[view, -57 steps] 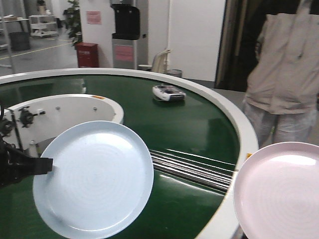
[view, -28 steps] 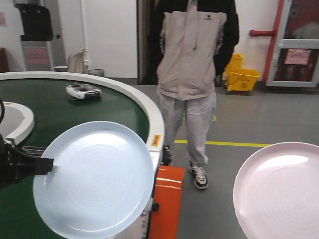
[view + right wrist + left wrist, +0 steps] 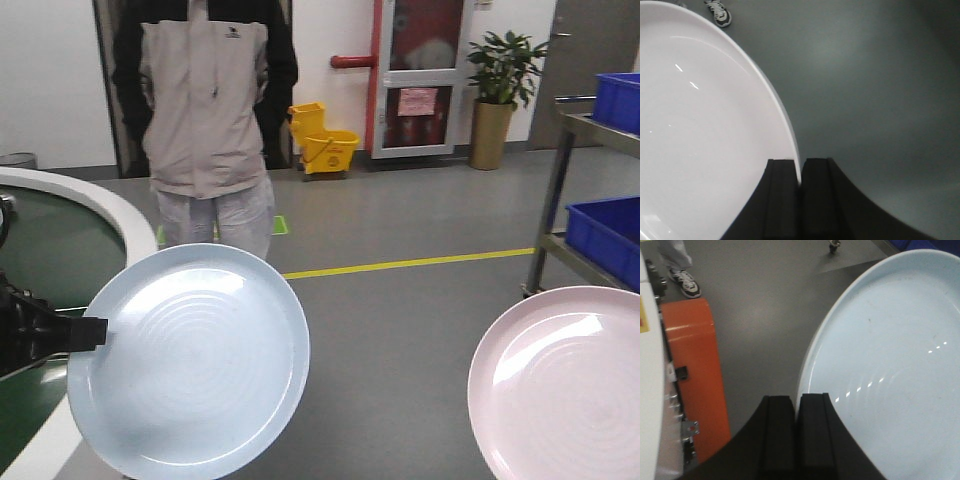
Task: Grab plate from conveyor and place on tray
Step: 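Hold both plates raised while the base drives to the tray table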
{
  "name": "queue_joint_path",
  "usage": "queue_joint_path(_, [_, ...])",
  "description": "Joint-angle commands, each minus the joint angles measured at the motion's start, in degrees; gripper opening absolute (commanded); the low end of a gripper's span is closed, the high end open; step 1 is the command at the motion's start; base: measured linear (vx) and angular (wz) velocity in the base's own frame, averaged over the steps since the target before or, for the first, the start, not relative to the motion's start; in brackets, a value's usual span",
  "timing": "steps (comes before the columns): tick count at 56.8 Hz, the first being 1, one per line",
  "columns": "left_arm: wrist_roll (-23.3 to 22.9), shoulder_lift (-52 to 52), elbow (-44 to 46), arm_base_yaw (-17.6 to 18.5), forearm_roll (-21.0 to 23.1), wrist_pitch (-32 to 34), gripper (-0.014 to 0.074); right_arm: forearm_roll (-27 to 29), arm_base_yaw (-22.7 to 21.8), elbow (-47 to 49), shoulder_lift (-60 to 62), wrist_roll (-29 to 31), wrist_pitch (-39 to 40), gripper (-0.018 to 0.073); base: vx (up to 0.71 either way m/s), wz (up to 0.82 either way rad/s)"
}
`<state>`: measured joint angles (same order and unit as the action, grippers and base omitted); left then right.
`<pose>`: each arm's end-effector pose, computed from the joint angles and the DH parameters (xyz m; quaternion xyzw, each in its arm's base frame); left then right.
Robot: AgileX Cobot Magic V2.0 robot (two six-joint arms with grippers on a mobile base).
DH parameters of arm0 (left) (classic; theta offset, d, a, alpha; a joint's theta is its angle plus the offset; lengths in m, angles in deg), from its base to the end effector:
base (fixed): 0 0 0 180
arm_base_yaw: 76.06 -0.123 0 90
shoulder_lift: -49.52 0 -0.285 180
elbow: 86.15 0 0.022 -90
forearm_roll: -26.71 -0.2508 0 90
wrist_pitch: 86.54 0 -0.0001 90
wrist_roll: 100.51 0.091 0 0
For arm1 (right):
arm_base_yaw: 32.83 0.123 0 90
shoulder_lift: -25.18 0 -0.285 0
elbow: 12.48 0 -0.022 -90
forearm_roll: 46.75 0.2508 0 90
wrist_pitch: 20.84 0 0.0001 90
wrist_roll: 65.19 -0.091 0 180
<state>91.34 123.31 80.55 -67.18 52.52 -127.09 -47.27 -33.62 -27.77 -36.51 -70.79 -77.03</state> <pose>0.2346 -0.0628 0.3816 0.0706 0.8763 -0.1940 0.4352 0.1705 -0.0030 0.3895 0.0503 0.9163 0.0122 0.3972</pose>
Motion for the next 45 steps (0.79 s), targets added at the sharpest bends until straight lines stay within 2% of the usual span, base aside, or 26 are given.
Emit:
queue_joint_path(1, [-0.4, -1.4, 1.7, 0.3, 2.0, 3.7, -0.0003, -0.4, -0.3, 1.7, 0.8, 0.5, 3.7, -0.001, 0.01, -0.55])
queue_joint_path(20, [-0.4, -1.4, 1.7, 0.3, 2.0, 3.7, -0.0002, -0.4, -0.3, 1.7, 1.6, 0.5, 3.7, -0.001, 0.1, -0.57])
queue_joint_path(45, [-0.4, -1.4, 1.7, 0.3, 2.0, 3.7, -0.0002, -0.4, -0.3, 1.7, 1.7, 0.5, 3.7, -0.001, 0.26, -0.47])
